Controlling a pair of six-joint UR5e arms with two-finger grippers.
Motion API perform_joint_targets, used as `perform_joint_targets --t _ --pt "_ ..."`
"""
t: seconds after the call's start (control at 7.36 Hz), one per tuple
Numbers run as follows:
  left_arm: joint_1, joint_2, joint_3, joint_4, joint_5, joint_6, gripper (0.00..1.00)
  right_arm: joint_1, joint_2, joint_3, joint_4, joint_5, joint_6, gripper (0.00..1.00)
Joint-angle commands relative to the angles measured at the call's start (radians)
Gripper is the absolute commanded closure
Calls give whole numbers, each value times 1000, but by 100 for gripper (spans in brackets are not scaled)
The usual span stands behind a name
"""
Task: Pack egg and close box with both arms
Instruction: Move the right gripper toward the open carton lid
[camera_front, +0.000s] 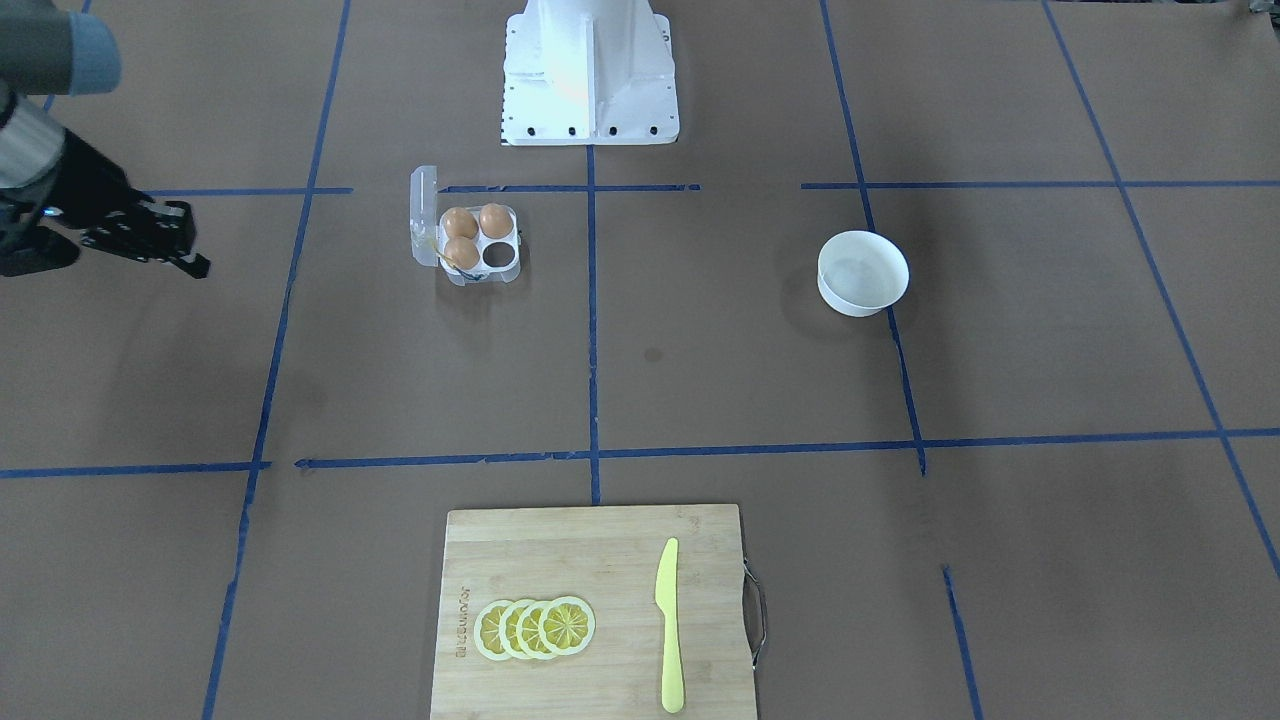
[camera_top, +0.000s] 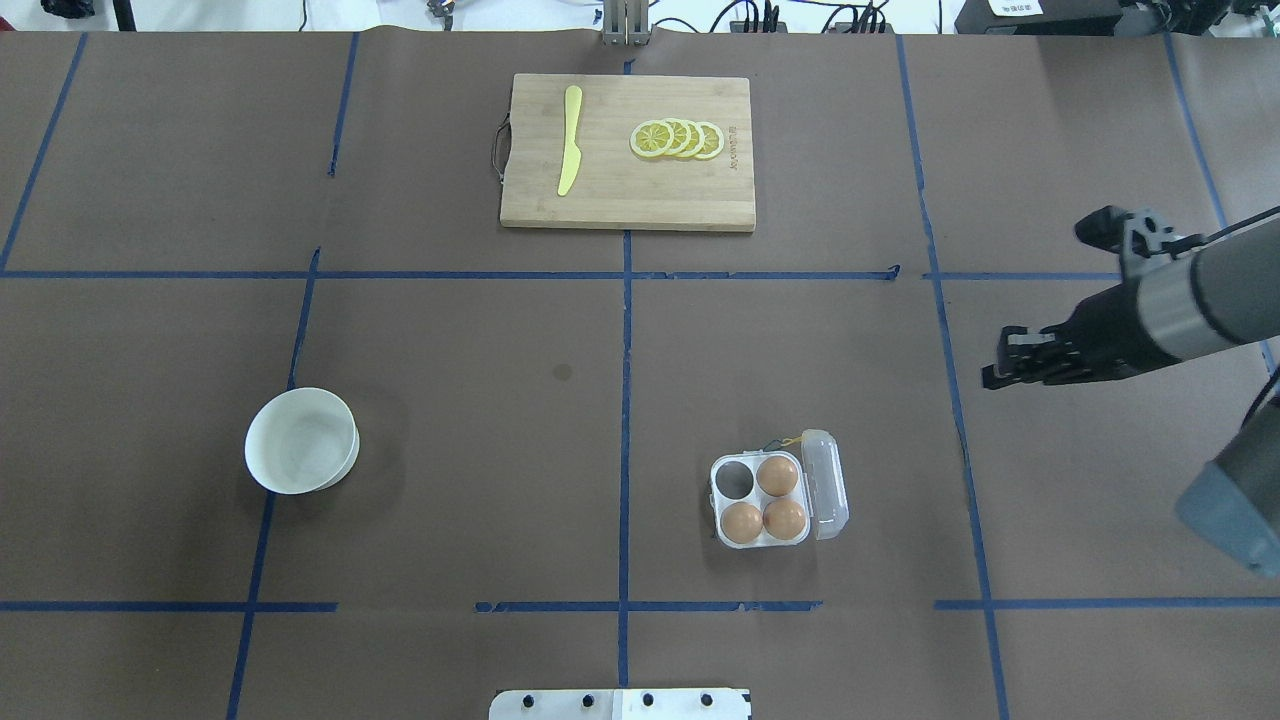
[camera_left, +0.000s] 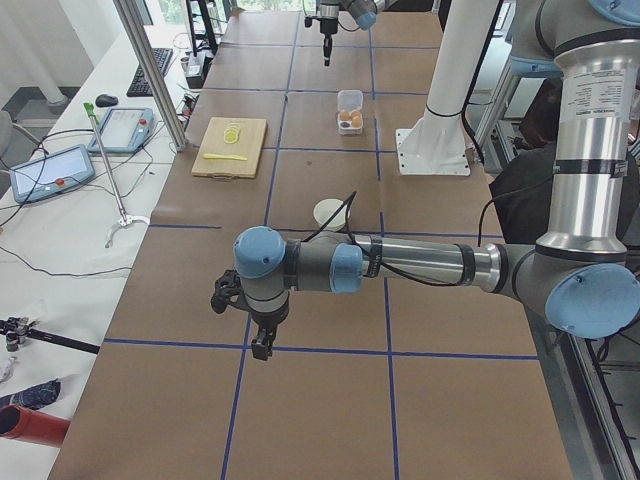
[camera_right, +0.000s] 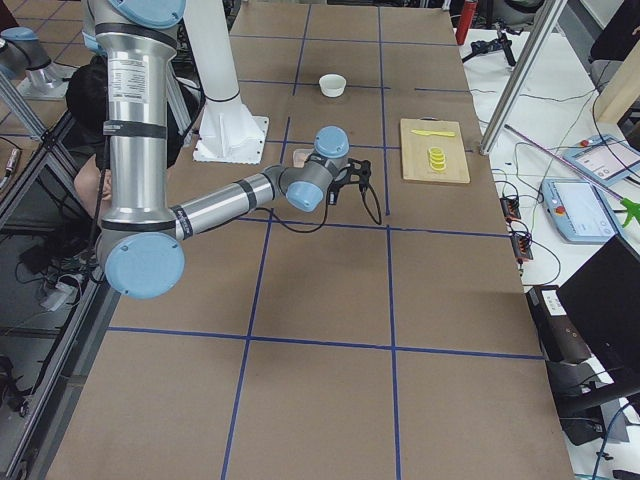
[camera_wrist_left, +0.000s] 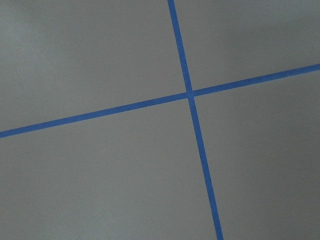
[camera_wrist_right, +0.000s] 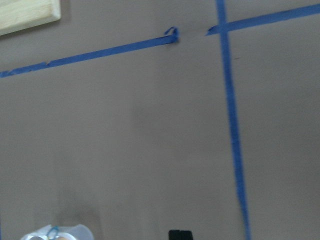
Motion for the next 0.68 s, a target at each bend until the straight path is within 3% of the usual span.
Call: perform_joint_targets --t 0.0,0.27,0.54 --pt "1 -9 -1 -2 0 0 0 -207 130 -3 16 -191 193 100" --pt "1 -14 1 -2 0 0 0 -351 197 0 10 -346 218 100" --pt "1 -14 2 -2 0 0 0 -366 213 -4 7 -360 229 100"
